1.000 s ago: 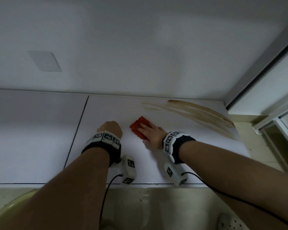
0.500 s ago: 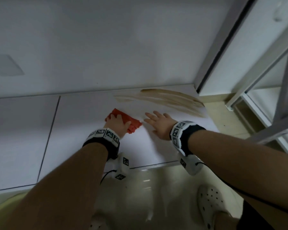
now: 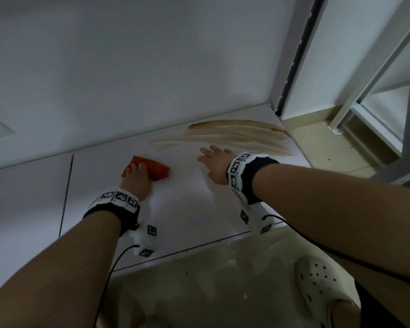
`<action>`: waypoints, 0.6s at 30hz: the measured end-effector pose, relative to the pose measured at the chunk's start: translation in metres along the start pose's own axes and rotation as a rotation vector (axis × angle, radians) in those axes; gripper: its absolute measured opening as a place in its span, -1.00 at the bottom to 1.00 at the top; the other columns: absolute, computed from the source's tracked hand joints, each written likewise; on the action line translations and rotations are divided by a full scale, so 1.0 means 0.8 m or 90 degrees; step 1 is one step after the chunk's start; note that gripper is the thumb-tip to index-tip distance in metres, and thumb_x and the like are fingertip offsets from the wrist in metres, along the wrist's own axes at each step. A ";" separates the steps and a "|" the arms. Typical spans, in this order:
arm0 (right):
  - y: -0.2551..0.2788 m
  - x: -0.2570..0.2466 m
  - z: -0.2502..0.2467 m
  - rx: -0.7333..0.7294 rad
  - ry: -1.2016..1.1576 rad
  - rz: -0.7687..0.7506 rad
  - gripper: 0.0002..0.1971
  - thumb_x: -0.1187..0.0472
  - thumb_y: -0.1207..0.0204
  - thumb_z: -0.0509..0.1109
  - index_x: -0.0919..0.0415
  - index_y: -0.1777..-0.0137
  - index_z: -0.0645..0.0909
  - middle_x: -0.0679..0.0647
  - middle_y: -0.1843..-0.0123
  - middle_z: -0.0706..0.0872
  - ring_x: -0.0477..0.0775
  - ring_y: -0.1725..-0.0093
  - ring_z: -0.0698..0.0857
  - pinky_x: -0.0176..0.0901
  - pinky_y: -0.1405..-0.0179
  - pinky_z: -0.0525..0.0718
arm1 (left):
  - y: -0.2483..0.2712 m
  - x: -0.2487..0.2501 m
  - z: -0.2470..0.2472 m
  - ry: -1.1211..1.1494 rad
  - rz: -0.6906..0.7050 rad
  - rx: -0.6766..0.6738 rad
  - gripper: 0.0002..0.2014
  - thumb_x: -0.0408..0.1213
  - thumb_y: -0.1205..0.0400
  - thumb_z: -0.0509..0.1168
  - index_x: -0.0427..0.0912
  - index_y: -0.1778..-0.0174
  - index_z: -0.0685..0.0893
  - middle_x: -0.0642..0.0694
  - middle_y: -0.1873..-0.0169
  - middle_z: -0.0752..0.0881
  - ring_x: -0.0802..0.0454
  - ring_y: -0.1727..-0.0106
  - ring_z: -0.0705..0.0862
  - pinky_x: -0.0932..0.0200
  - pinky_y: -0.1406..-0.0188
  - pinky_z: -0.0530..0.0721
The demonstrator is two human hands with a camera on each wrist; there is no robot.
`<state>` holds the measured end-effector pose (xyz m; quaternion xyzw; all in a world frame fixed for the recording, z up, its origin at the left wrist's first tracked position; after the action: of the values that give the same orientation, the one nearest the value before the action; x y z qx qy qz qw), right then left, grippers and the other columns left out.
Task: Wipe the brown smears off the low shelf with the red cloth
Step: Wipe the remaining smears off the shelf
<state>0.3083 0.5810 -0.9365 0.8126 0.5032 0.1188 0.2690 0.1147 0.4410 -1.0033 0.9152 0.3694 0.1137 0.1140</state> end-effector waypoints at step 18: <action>0.021 0.059 -0.001 -0.029 -0.011 0.042 -0.37 0.21 -0.69 0.15 0.13 -0.69 -0.03 0.11 -0.72 -0.16 0.21 -0.70 -0.14 0.19 -0.62 0.04 | -0.004 0.153 -0.011 -0.058 0.158 -0.077 -0.49 0.01 -0.65 0.18 -0.26 -0.40 0.39 -0.33 -0.41 0.41 -0.29 -0.41 0.40 -0.09 -0.39 0.41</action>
<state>0.3427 0.6173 -0.9304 0.8235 0.4708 0.1319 0.2877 0.1963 0.5302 -0.9809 0.9494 0.2407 0.1076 0.1708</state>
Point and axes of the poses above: each hand's wrist, its own y-axis away from the middle knuckle, its own z-axis out of the palm, x = y × z, the point moved 1 cm from there along -y, towards the middle knuckle
